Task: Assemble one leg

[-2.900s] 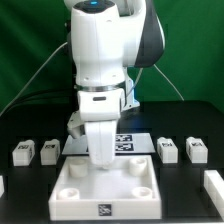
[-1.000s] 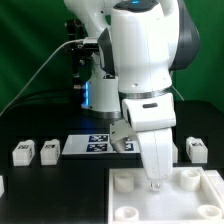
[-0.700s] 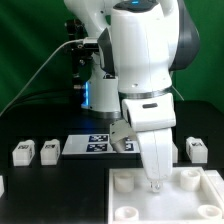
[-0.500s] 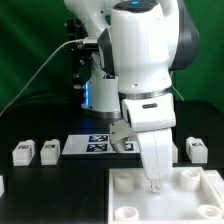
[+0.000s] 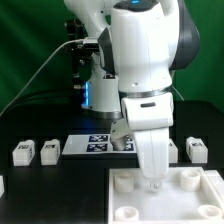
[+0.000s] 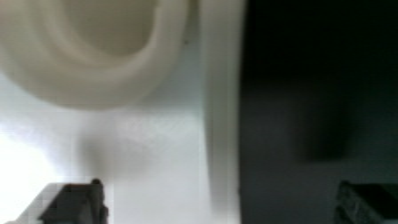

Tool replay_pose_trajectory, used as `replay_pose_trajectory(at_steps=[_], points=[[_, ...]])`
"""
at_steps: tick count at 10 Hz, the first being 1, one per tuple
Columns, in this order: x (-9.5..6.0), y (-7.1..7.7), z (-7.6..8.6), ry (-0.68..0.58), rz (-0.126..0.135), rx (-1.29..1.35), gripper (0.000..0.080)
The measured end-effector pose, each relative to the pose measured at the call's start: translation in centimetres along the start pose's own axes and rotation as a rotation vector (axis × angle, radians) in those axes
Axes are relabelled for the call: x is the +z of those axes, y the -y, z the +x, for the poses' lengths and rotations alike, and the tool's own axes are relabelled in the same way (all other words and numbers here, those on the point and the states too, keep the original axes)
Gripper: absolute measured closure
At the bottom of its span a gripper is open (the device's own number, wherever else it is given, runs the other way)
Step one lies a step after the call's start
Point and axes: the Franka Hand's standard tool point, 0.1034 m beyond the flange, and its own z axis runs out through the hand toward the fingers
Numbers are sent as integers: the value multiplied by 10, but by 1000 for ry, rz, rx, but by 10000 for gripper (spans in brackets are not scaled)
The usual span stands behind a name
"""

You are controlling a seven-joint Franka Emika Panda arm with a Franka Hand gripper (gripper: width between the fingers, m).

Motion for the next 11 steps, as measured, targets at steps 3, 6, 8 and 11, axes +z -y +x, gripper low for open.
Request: replay_pose_trajectory(at_steps=[3, 6, 8, 11], points=[[-27, 15, 16, 0, -20, 296, 150], [-35, 46, 70, -29, -22, 710, 150], [-39, 57, 110, -64, -15, 1045, 150], [-36, 58, 115, -90, 5, 1310, 150]])
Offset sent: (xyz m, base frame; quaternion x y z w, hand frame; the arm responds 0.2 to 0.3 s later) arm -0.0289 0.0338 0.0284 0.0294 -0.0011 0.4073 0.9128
